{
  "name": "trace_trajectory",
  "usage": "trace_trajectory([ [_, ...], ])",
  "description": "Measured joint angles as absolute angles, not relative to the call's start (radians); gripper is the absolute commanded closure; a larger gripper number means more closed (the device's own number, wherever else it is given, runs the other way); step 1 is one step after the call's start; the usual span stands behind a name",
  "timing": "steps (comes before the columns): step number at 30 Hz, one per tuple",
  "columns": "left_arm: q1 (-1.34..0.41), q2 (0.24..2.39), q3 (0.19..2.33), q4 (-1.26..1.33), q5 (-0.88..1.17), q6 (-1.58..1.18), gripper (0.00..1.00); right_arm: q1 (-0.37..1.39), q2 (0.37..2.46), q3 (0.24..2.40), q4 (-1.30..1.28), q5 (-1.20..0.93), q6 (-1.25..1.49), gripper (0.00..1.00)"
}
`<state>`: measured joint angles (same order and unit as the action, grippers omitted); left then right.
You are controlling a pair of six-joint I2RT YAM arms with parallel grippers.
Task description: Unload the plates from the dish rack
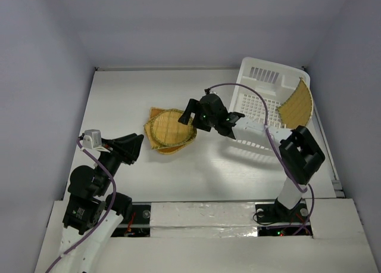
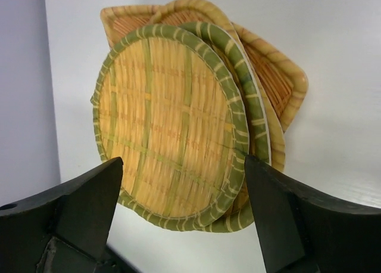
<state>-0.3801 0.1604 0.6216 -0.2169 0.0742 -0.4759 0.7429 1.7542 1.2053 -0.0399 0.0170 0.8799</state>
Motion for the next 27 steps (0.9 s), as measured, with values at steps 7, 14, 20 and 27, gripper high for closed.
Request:
trace_trajectory([
  [7, -0.380, 0.160, 0.622, -0.217, 0.074, -0.476, 0.67, 0.759, 1.692, 1.290, -0.210, 0.159, 0.788, 0.48],
  [14, -0.380, 0.160, 0.622, -0.217, 0.076, -0.476, 0.67, 0.746, 1.520, 1.415, -0.478, 0.407, 0.666, 1.00],
  [20, -0.380, 0.141, 0.622, -0.218, 0.077, -0.476, 0.67, 0.521, 1.385, 1.581, -0.749, 0.654, 0.539, 0.94],
  [27, -0.380, 0.127, 0.622, -0.218, 0.077, -0.476, 0.67, 0.248, 1.385, 1.631, -1.020, 0.844, 0.419, 0.17],
])
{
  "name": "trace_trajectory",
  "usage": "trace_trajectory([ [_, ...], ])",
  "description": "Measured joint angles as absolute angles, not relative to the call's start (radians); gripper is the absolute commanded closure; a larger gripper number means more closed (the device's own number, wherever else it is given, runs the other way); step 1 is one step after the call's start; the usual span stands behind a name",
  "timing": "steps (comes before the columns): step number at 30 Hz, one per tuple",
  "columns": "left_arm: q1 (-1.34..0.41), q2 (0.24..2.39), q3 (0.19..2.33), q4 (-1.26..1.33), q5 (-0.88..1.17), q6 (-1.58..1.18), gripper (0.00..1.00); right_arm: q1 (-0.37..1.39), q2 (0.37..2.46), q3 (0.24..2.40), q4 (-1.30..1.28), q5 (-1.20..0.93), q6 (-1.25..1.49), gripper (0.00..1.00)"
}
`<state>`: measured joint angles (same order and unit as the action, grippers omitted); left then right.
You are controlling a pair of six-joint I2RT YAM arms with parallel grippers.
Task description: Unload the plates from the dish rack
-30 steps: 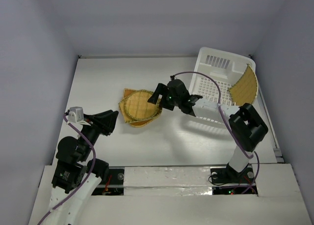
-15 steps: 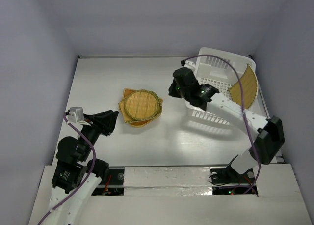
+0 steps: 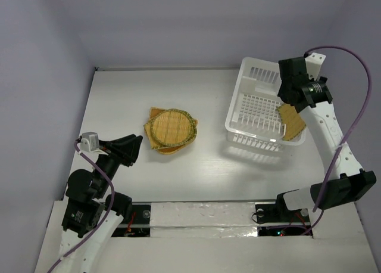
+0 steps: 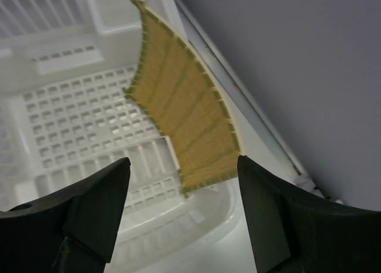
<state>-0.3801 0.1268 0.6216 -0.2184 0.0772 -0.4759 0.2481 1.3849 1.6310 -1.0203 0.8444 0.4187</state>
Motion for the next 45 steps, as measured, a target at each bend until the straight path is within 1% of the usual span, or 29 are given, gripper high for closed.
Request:
trace_trajectory([
  [3, -0.380, 0.127, 0.622, -0.218, 0.078, -0.476, 0.67, 0.172, 1.390, 1.634, -1.051, 0.808, 0.370, 0.18],
  [9, -0.380, 0.126, 0.622, -0.218, 0.078, -0.476, 0.67, 0.007, 1.380, 1.634, -1.047, 0.643, 0.316, 0.21],
  [12, -0.380, 0.126, 0.622, -0.218, 0.078, -0.476, 0.66, -0.039, 1.388, 1.633, -1.046, 0.585, 0.296, 0.29],
  [15, -0.380, 0.126, 0.622, -0.218, 0.078, -0.476, 0.66, -0.083, 1.393, 1.624, -1.038, 0.518, 0.274, 0.32],
  [16, -0.380, 0.125, 0.622, -0.218, 0.078, -0.476, 0.66, -0.098, 1.395, 1.620, -1.035, 0.495, 0.263, 0.35],
  [19, -0.380, 0.125, 0.622, -0.218, 0.078, -0.476, 0.66, -0.137, 1.410, 1.612, -1.025, 0.431, 0.235, 0.39],
  [24, -0.380, 0.125, 0.622, -0.218, 0.078, -0.476, 0.66, -0.184, 1.451, 1.586, -1.011, 0.354, 0.187, 0.43],
  [26, -0.380, 0.125, 0.622, -0.218, 0.078, -0.476, 0.66, -0.196, 1.470, 1.584, -1.002, 0.320, 0.171, 0.51],
  [27, -0.380, 0.125, 0.622, -0.218, 0.078, -0.476, 0.66, -0.200, 1.480, 1.582, -0.994, 0.303, 0.165, 0.58],
  [29, -0.380, 0.125, 0.622, -0.218, 0.078, -0.476, 0.66, -0.206, 1.493, 1.581, -0.980, 0.270, 0.154, 0.65],
  [30, -0.380, 0.125, 0.622, -0.218, 0.078, -0.476, 0.66, -0.209, 1.499, 1.581, -0.974, 0.260, 0.150, 0.71],
  [33, -0.380, 0.125, 0.622, -0.218, 0.078, -0.476, 0.66, -0.210, 1.507, 1.581, -0.965, 0.240, 0.139, 0.84],
  [36, -0.380, 0.125, 0.622, -0.218, 0.078, -0.476, 0.66, -0.210, 1.509, 1.581, -0.961, 0.223, 0.108, 0.88],
  [37, -0.380, 0.125, 0.622, -0.218, 0.078, -0.476, 0.66, -0.210, 1.511, 1.581, -0.960, 0.221, 0.105, 0.95],
  [39, -0.380, 0.125, 0.622, -0.218, 0.078, -0.476, 0.66, -0.208, 1.515, 1.581, -0.952, 0.218, 0.101, 0.99],
  [45, -0.380, 0.125, 0.622, -0.218, 0.079, -0.476, 0.66, -0.208, 1.515, 1.581, -0.950, 0.216, 0.091, 1.00],
])
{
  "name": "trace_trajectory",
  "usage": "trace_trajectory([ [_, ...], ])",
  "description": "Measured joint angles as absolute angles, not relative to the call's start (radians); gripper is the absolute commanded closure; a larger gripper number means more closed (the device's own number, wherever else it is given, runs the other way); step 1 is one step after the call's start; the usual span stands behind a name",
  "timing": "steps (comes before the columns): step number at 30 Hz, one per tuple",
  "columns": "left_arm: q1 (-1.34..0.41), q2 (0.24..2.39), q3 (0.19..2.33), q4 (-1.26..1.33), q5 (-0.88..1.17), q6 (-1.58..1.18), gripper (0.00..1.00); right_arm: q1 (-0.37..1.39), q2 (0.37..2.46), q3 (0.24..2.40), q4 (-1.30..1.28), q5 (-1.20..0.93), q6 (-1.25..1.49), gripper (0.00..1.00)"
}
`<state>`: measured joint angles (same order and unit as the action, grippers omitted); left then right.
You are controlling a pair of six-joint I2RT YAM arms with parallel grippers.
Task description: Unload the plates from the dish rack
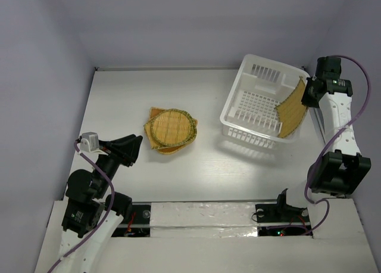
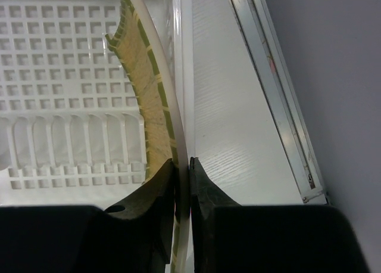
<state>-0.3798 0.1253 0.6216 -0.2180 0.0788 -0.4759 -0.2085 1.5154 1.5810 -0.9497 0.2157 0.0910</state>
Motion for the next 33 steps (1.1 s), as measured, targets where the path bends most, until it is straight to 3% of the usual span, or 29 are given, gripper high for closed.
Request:
trace_trajectory([
  [12, -0.379, 0.125, 0.622, -0.218, 0.093, -0.476, 0.66, -0.209, 1.443, 1.588, -0.950, 0.213, 0.059, 1.00],
  [21, -0.371, 0.126, 0.622, -0.218, 0.101, -0.476, 0.66, -0.210, 1.362, 1.755, -0.949, 0.217, 0.069, 1.00],
  [33, -0.371, 0.136, 0.622, -0.217, 0.104, -0.476, 0.66, -0.162, 1.285, 1.846, -0.886, -0.039, 0.324, 1.00],
])
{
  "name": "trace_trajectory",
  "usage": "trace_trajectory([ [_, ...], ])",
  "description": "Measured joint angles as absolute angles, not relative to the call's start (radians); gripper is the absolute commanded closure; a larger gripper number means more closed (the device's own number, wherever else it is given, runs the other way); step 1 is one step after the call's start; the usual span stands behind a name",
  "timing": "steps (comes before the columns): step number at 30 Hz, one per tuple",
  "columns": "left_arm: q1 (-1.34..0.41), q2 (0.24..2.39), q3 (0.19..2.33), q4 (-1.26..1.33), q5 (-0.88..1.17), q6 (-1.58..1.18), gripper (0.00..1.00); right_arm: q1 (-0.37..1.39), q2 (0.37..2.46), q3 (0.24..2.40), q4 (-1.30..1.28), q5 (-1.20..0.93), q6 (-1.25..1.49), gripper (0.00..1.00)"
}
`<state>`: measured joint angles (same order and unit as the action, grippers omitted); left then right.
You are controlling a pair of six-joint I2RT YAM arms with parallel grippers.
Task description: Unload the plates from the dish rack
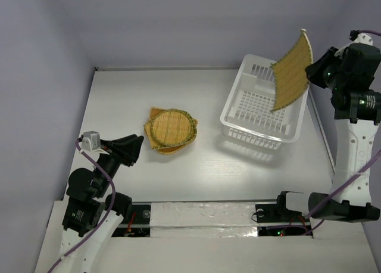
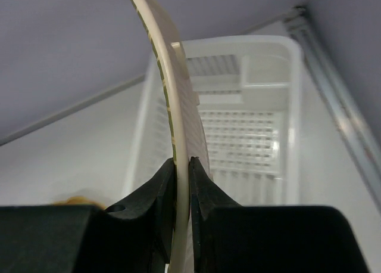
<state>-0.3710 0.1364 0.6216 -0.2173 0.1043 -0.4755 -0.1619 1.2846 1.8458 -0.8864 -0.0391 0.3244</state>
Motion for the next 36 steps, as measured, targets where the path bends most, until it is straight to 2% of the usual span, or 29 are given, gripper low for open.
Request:
trace_trajectory([
  [9, -0.371, 0.147, 0.622, -0.217, 0.103, -0.476, 0.66, 0.248, 1.155, 1.529, -0.485, -0.184, 0.659, 1.00],
  [18, -0.371, 0.162, 0.622, -0.218, 0.093, -0.476, 0.67, 0.528, 1.324, 1.306, -0.052, -0.187, 0.912, 1.00],
  [27, -0.371, 0.162, 0.622, -0.222, 0.062, -0.477, 0.67, 0.640, 1.490, 1.118, 0.337, -0.175, 1.119, 1.00],
  [36, -0.371, 0.162, 0.622, -0.223, 0.049, -0.477, 0.67, 0.656, 1.578, 0.966, 0.561, -0.159, 1.232, 1.00],
])
